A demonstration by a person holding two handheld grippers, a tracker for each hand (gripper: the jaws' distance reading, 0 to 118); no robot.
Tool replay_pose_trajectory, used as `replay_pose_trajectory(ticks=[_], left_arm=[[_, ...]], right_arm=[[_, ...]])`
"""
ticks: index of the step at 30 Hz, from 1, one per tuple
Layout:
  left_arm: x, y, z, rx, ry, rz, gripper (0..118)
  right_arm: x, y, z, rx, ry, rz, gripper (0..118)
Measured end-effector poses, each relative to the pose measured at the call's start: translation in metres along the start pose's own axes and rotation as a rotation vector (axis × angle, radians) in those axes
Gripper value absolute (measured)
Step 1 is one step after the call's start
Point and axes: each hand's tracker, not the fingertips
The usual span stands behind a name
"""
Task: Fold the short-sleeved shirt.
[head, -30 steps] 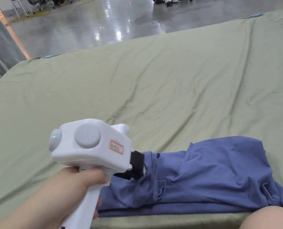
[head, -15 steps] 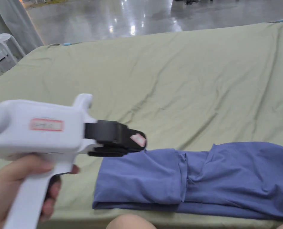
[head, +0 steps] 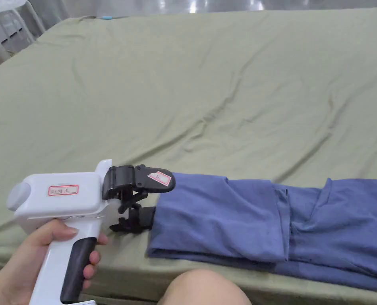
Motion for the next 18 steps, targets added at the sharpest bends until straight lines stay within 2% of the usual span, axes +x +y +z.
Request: replay_pose_trajectory(ticks=[3, 4, 5, 6, 7, 9, 12, 15, 18], left_arm=[[0.009, 0.003, -0.036, -0.042, 0.05, -0.018, 115], [0.011, 0.004, -0.042, -0.051, 0.062, -0.025, 98], [0.011, 0.004, -0.048, -0.071, 0.127, -0.005, 49], [0.007, 0.003, -0.05, -0.078, 0.228, 0.014, 13], [0.005, 0.002, -0.052, -0.089, 0.295, 0.019, 13], [0.011, 0.003, -0.041, -0.081, 0.195, 0.005, 13], [0.027, 0.004, -0.018, -0.062, 0.277, -0.078, 13], [0.048, 0.008, 0.015, -0.04, 0.318, -0.109, 13], [0.067, 0.019, 0.053, -0.005, 0.434, -0.12, 13]], right_arm=[[-0.003, 0.002, -0.003, -0.014, 0.005, -0.005, 3], [-0.004, 0.002, -0.003, -0.016, 0.004, -0.003, 3], [-0.006, 0.002, -0.003, -0.017, 0.002, 0.001, 3], [-0.006, 0.003, -0.002, -0.016, 0.001, 0.003, 3], [-0.006, 0.003, -0.001, -0.014, 0.002, 0.004, 3], [-0.005, 0.002, 0.002, -0.008, 0.006, -0.004, 3], [-0.004, -0.001, 0.004, -0.006, 0.002, -0.009, 3], [-0.002, -0.005, 0.007, 0.004, 0.006, -0.019, 3], [-0.002, -0.007, 0.013, 0.037, 0.018, -0.028, 3]])
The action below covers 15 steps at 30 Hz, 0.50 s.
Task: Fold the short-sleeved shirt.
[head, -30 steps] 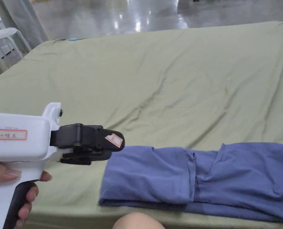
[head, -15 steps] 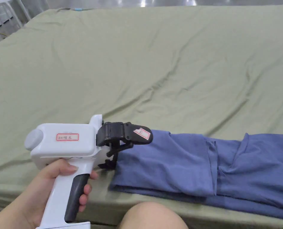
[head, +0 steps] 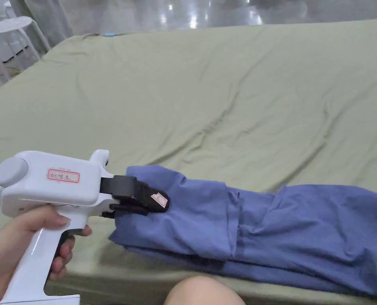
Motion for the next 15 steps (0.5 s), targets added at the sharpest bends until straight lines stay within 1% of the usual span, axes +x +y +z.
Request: replay_pose_trajectory(ticks=[1, 4, 8, 10, 13, 15], left_arm=[[0.0, 0.004, 0.011, 0.006, 0.039, 0.004, 13], [0.015, 0.018, 0.041, -0.011, 0.222, 0.031, 13], [0.073, 0.02, 0.052, -0.041, 0.404, -0.033, 13], [0.111, 0.017, 0.043, -0.029, 0.48, -0.071, 13], [0.161, 0.008, 0.011, -0.063, 0.48, -0.157, 13], [0.189, -0.001, -0.022, -0.131, 0.517, -0.227, 13]], right_arm=[[0.001, -0.001, 0.003, 0.014, 0.002, -0.001, 3], [0.002, -0.003, 0.014, 0.053, 0.024, -0.011, 3], [0.005, -0.011, 0.03, 0.088, 0.025, -0.014, 3], [0.009, -0.016, 0.039, 0.105, 0.031, -0.027, 3], [0.013, -0.024, 0.051, 0.122, 0.028, -0.05, 3], [0.015, -0.03, 0.06, 0.13, 0.024, -0.053, 3]])
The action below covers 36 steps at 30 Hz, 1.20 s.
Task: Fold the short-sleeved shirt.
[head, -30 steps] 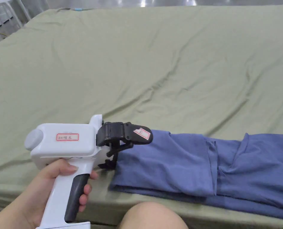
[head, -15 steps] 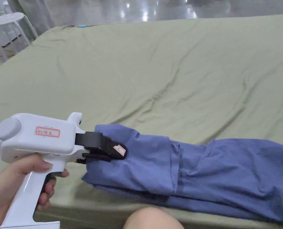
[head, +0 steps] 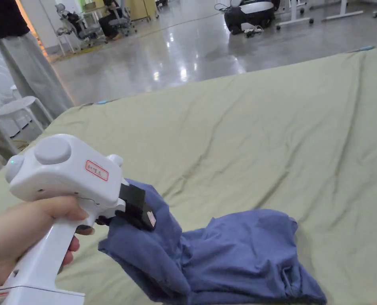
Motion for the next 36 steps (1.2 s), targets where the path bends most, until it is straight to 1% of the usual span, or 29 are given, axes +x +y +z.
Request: replay_pose_trajectory(ticks=[2, 4, 5, 6, 7, 9, 10, 11, 13, 14, 15, 16, 17, 18, 19, 20, 21, 23, 24, 25, 26, 27, 28, 31, 33, 35, 36], left_arm=[[0.031, -0.001, -0.022, -0.034, 0.015, -0.067, 14], [0.058, -0.001, -0.047, -0.091, 0.007, -0.087, 14], [0.069, 0.0, -0.062, -0.11, 0.007, -0.097, 16], [0.08, 0.002, -0.077, -0.114, 0.016, -0.105, 20], [0.09, 0.005, -0.09, -0.111, 0.024, -0.104, 29], [0.107, 0.009, -0.115, -0.121, 0.008, -0.079, 83], [0.117, 0.008, -0.123, -0.14, -0.034, -0.065, 100], [0.127, 0.005, -0.13, -0.15, -0.084, -0.057, 104], [0.144, -0.002, -0.126, -0.133, -0.12, -0.094, 104], [0.148, -0.005, -0.119, -0.131, -0.154, -0.129, 102], [0.148, -0.009, -0.109, -0.126, -0.187, -0.167, 92], [0.146, -0.012, -0.099, -0.086, -0.206, -0.195, 76], [0.142, -0.015, -0.083, -0.039, -0.218, -0.21, 51], [0.135, -0.018, -0.072, -0.002, -0.2, -0.218, 32], [0.128, -0.021, -0.065, 0.013, -0.138, -0.233, 20], [0.123, -0.023, -0.064, 0.026, -0.062, -0.26, 17], [0.12, -0.027, -0.065, 0.029, 0.05, -0.287, 17], [0.112, -0.03, -0.079, 0.023, 0.186, -0.338, 17], [0.109, -0.032, -0.089, 0.008, 0.196, -0.329, 17], [0.111, -0.033, -0.101, -0.003, 0.159, -0.281, 17], [0.112, -0.035, -0.112, -0.027, 0.082, -0.222, 17], [0.117, -0.038, -0.124, -0.049, 0.018, -0.192, 17], [0.124, -0.041, -0.135, -0.055, 0.008, -0.186, 17], [0.15, -0.044, -0.159, -0.004, 0.111, -0.281, 16], [0.161, -0.043, -0.162, -0.002, 0.108, -0.27, 15], [0.164, -0.041, -0.156, -0.007, 0.115, -0.303, 15], [0.16, -0.04, -0.15, -0.001, 0.082, -0.305, 15]], right_arm=[[0.003, -0.006, 0.009, 0.011, -0.003, -0.004, 3], [0.007, -0.012, 0.015, 0.016, -0.017, -0.022, 3], [0.01, -0.015, 0.017, 0.016, -0.031, -0.034, 3], [0.012, -0.019, 0.019, 0.016, -0.042, -0.047, 3], [0.015, -0.022, 0.02, 0.014, -0.049, -0.062, 3], [0.017, -0.026, 0.023, 0.005, -0.062, -0.093, 3], [0.019, -0.029, 0.024, 0.003, -0.062, -0.098, 3], [0.02, -0.032, 0.026, 0.0, -0.058, -0.101, 3], [0.019, -0.035, 0.027, -0.009, -0.049, -0.098, 3], [0.018, -0.037, 0.027, -0.014, -0.049, -0.093, 3], [0.018, -0.039, 0.027, -0.017, -0.047, -0.089, 3], [0.018, -0.04, 0.026, -0.018, -0.044, -0.09, 3], [0.018, -0.041, 0.025, -0.017, -0.042, -0.094, 3], [0.019, -0.042, 0.022, -0.015, -0.036, -0.105, 3], [0.019, -0.042, 0.021, -0.011, -0.033, -0.117, 3], [0.019, -0.043, 0.019, -0.006, -0.029, -0.126, 3], [0.02, -0.042, 0.017, -0.005, -0.023, -0.132, 3], [0.019, -0.04, 0.014, -0.006, -0.018, -0.134, 3], [0.017, -0.039, 0.014, -0.005, -0.02, -0.131, 3], [0.016, -0.038, 0.015, -0.003, -0.02, -0.127, 3], [0.014, -0.036, 0.016, -0.002, -0.015, -0.122, 3], [0.013, -0.035, 0.017, -0.002, -0.012, -0.117, 3], [0.012, -0.035, 0.019, -0.004, -0.012, -0.113, 3], [0.007, -0.032, 0.021, -0.027, -0.021, -0.113, 3], [0.003, -0.028, 0.02, -0.033, -0.015, -0.121, 3], [-0.004, -0.024, 0.015, -0.035, 0.011, -0.122, 3], [-0.007, -0.021, 0.009, -0.039, 0.025, -0.118, 3]])
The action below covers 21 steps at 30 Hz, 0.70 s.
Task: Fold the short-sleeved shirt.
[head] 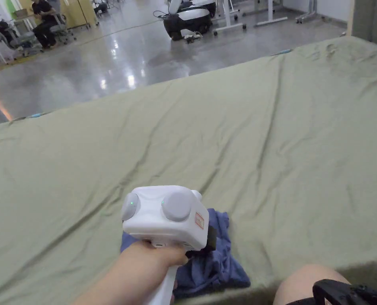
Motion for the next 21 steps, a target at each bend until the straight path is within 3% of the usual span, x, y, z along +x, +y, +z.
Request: replay_pose_trajectory(ticks=[5, 8, 12, 14, 16, 18, 20, 21], left_arm=[[-0.042, -0.015, 0.057, 0.142, -0.375, 0.114, 14], [-0.081, -0.039, 0.101, 0.274, -0.333, 0.11, 14], [-0.147, -0.086, 0.126, 0.374, -0.336, 0.236, 14], [-0.172, -0.106, 0.123, 0.384, -0.297, 0.261, 14], [-0.194, -0.122, 0.112, 0.38, -0.225, 0.286, 14], [-0.213, -0.132, 0.094, 0.339, -0.26, 0.358, 14], [-0.228, -0.137, 0.079, 0.343, -0.334, 0.409, 14], [-0.236, -0.135, 0.071, 0.355, -0.372, 0.417, 14]], right_arm=[[-0.02, 0.02, -0.042, -0.023, 0.06, 0.067, 3], [-0.024, 0.037, -0.082, -0.049, 0.099, 0.091, 3], [-0.019, 0.055, -0.169, -0.142, 0.115, 0.082, 3], [-0.012, 0.055, -0.219, -0.219, 0.076, 0.084, 3], [-0.001, 0.049, -0.265, -0.307, 0.048, 0.037, 3], [0.011, 0.036, -0.301, -0.382, 0.028, 0.009, 3], [0.019, 0.02, -0.324, -0.455, -0.044, 0.036, 3], [0.023, 0.012, -0.328, -0.455, -0.034, 0.047, 3]])
